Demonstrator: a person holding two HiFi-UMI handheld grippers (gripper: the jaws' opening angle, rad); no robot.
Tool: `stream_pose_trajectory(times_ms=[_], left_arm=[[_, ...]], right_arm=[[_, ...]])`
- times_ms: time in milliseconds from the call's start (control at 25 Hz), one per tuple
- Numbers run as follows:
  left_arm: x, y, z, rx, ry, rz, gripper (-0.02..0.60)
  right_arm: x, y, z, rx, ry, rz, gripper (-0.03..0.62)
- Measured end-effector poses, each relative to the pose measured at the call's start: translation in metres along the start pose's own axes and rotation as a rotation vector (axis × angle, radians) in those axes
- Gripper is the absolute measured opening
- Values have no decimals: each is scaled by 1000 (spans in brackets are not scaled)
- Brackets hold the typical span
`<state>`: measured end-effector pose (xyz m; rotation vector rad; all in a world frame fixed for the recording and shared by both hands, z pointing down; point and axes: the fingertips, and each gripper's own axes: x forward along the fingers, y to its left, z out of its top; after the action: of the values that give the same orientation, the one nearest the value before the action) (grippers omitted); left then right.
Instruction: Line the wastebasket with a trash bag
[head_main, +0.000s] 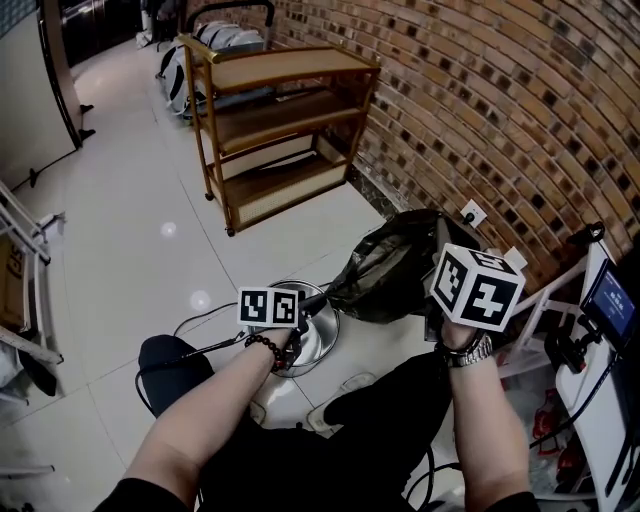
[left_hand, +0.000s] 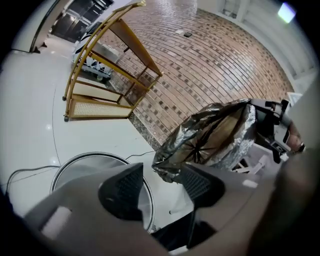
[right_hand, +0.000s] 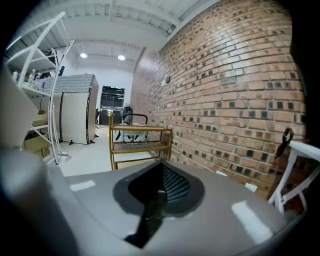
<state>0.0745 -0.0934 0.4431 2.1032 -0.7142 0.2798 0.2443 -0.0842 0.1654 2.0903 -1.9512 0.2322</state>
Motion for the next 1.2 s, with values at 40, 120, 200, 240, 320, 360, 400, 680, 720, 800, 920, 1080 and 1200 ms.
stream_pose_trajectory(times_ms=[40, 120, 200, 240, 320, 360, 400, 680, 720, 800, 920, 1080, 1200], left_arm=[[-1, 1, 1, -17, -5, -4, 219], [-4, 5, 1, -48, -9, -10, 219], [-8, 10, -1, -79, -10, -15, 219], [-10, 12, -1, -88, -11, -16, 219], [-14, 16, -3, -87, -8, -15, 219], [-16, 17, -4, -84, -4, -14, 219], [-19, 18, -7, -83, 3, -14, 219], [-70, 46, -1, -60, -35, 46, 22], [-79, 50, 2, -47, -43, 57, 6], [-100, 57, 6, -18, -54, 81, 6], [-129, 64, 11, 26, -63, 121, 5], [-159, 55, 20, 113, -71, 146, 5], [-177, 43, 29, 195, -75, 161, 6]], right_arm=[[-4, 5, 5, 2, -11, 15, 2], [-11, 14, 12, 9, -26, 43, 2], [-17, 23, 16, 15, -36, 72, 2], [-19, 27, 18, 19, -40, 87, 2], [-23, 36, 21, 26, -48, 114, 2], [-25, 39, 22, 28, -52, 127, 2], [-28, 42, 23, 30, -55, 139, 2], [-41, 69, 11, 54, -41, 240, 2], [-41, 72, 7, 56, -35, 250, 2], [-41, 78, -3, 60, -17, 268, 2], [-39, 90, -22, 62, 21, 299, 2], [-34, 103, -43, 60, 62, 337, 2], [-30, 111, -55, 63, 88, 358, 2]])
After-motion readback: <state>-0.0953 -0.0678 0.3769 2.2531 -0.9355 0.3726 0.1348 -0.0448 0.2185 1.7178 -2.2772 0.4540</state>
